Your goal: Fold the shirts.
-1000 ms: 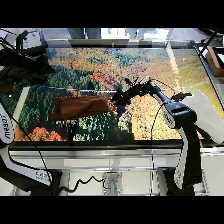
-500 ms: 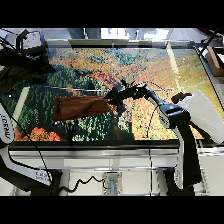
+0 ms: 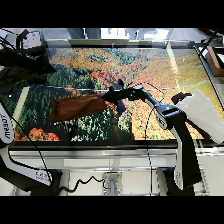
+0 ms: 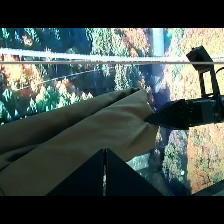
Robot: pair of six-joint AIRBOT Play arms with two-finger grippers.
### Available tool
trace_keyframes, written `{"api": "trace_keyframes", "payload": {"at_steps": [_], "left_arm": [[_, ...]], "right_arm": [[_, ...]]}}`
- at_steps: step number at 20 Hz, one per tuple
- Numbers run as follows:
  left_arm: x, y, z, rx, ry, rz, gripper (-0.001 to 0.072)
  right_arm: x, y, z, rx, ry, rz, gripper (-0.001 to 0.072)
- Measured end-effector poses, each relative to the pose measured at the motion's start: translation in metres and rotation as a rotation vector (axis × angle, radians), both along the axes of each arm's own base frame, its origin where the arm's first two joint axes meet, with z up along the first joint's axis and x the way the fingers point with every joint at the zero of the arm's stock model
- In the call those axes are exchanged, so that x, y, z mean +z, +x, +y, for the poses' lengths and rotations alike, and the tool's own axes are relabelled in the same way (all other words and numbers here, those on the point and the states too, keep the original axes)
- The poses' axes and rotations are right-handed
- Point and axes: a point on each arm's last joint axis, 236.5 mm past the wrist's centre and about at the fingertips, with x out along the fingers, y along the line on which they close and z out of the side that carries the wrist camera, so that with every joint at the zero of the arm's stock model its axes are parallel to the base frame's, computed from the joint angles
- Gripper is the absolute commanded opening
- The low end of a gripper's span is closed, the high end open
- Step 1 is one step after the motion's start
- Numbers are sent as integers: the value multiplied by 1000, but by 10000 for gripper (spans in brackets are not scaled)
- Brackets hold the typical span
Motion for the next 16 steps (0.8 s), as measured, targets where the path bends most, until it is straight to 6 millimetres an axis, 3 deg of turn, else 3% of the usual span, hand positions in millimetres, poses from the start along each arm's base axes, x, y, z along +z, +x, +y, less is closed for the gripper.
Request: {"api": "trace_keyframes", "payload": {"at_steps": [4, 7, 9, 11, 14, 16], "left_arm": [[0, 0, 0, 0, 0, 0, 15], [0, 0, 0, 0, -1, 0, 15], [1, 0, -1, -1, -4, 0, 15], [2, 0, -3, -5, -15, -3, 15], [6, 0, -10, -15, -44, -8, 16], [9, -2, -15, -27, -64, -8, 16]], "right_arm": [[11, 20, -10, -44, -21, -93, 26], [42, 44, -42, -84, -96, -220, 26], [63, 59, -82, -107, -207, -304, 25], [88, 73, -135, -144, -339, -379, 25], [124, 68, -221, -167, -546, -425, 25], [138, 50, -280, -162, -716, -410, 25]]}}
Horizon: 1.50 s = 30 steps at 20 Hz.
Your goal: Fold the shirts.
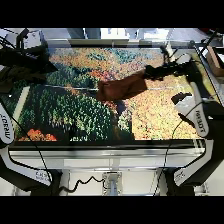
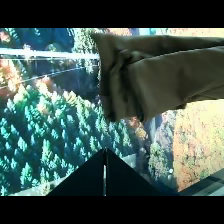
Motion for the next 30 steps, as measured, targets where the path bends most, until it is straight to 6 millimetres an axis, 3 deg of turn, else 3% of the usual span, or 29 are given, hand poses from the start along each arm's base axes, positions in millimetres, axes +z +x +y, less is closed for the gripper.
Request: {"api": "trace_keyframes", "payload": {"at_steps": [3, 7, 12, 16, 20, 24, 30], "left_arm": [[1, -4, -10, -26, -15, 10, 15], [2, -9, -27, -65, -25, 16, 15], [2, -13, -37, -94, -27, 26, 16], [2, -14, -39, -99, -28, 27, 16], [2, -14, -40, -101, -28, 28, 16], [1, -16, -40, -106, -28, 34, 16], [1, -17, -40, -110, -27, 39, 16]], "right_arm": [[22, -37, -81, -66, -220, 58, 24], [45, -104, -166, -168, -413, 212, 24], [81, -179, -247, -357, -550, 335, 23], [106, -229, -293, -515, -571, 366, 23], [94, -262, -308, -568, -557, 446, 24], [49, -291, -300, -532, -513, 609, 24], [-14, -350, -289, -456, -516, 887, 25]]}}
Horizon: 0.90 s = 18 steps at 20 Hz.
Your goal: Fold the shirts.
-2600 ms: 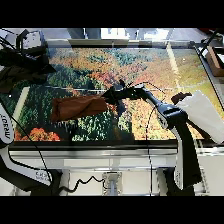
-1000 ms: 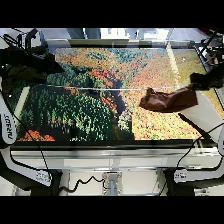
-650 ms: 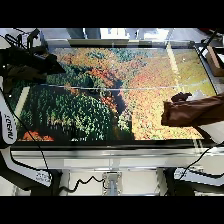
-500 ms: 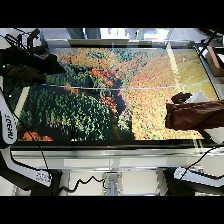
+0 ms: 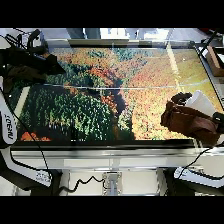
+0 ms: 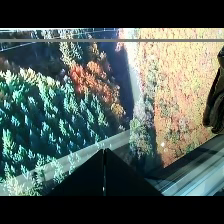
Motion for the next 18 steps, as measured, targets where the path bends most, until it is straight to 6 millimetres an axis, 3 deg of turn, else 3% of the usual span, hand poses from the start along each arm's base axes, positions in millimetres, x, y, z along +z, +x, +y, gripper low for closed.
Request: {"api": "trace_keyframes", "payload": {"at_steps": [4, 5, 7, 8, 14, 18], "left_arm": [[-1, -2, 0, -5, 0, 8, 16], [0, -3, -1, -5, -3, 11, 16], [2, -3, -3, -9, -16, 11, 16], [3, -4, -5, -11, -25, 12, 16], [8, -5, -10, -21, -54, 9, 16], [10, -5, -13, -24, -66, 8, 16]], "right_arm": [[-26, -20, 0, 16, -1, 78, 30], [-30, -22, -1, 21, -4, 85, 58], [-36, -25, -5, 29, -23, 93, 364], [-38, -26, -7, 33, -32, 96, 400], [-35, -30, -19, 48, -86, 109, 402], [-9, -17, -35, 42, -179, 31, 402]]}}
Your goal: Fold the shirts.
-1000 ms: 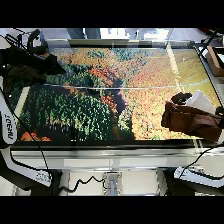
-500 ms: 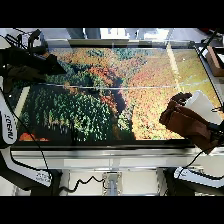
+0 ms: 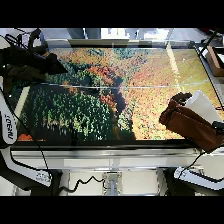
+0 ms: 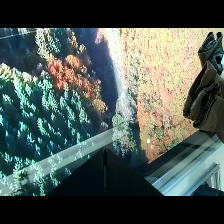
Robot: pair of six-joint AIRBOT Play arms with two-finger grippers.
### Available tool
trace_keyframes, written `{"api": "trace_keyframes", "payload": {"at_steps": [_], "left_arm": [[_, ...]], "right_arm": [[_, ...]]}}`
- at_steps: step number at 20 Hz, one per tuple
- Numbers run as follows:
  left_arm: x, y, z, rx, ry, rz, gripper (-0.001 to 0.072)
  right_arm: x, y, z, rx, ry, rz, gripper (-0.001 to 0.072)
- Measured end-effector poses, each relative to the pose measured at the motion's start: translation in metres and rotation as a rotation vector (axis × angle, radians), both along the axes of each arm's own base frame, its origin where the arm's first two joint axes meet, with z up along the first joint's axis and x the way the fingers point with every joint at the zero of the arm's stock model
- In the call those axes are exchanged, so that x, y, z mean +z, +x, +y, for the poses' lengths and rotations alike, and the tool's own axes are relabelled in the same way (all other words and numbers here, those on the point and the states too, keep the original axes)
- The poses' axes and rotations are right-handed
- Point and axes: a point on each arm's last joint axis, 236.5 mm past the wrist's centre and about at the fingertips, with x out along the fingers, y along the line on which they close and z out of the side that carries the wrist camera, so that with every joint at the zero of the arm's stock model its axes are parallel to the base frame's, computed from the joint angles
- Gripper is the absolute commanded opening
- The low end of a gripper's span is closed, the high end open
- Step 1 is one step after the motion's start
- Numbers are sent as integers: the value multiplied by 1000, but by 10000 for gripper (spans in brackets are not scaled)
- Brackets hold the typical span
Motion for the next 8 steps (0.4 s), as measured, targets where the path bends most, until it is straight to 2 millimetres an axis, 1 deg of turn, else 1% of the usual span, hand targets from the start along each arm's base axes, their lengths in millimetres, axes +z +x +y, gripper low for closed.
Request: {"api": "trace_keyframes", "payload": {"at_steps": [1, 2, 4, 5, 6, 7, 8], "left_arm": [[0, 0, 0, -1, -2, 0, 16], [1, 0, -1, -1, -4, 0, 16], [2, -1, -2, -3, -11, 2, 16], [3, -2, -4, -7, -20, 4, 17], [4, -4, -6, -18, -31, 10, 17], [5, -8, -9, -28, -39, 19, 17], [6, -11, -12, -42, -47, 28, 16]], "right_arm": [[9, 9, -4, -1, -28, -52, 401], [19, 24, -5, -2, -40, -132, 401], [39, 68, 6, 11, -12, -350, 399], [50, 97, 21, 28, 41, -489, 398], [64, 127, 41, 57, 114, -629, 397], [83, 158, 66, 95, 208, -780, 396], [103, 184, 94, 135, 308, -912, 396]]}}
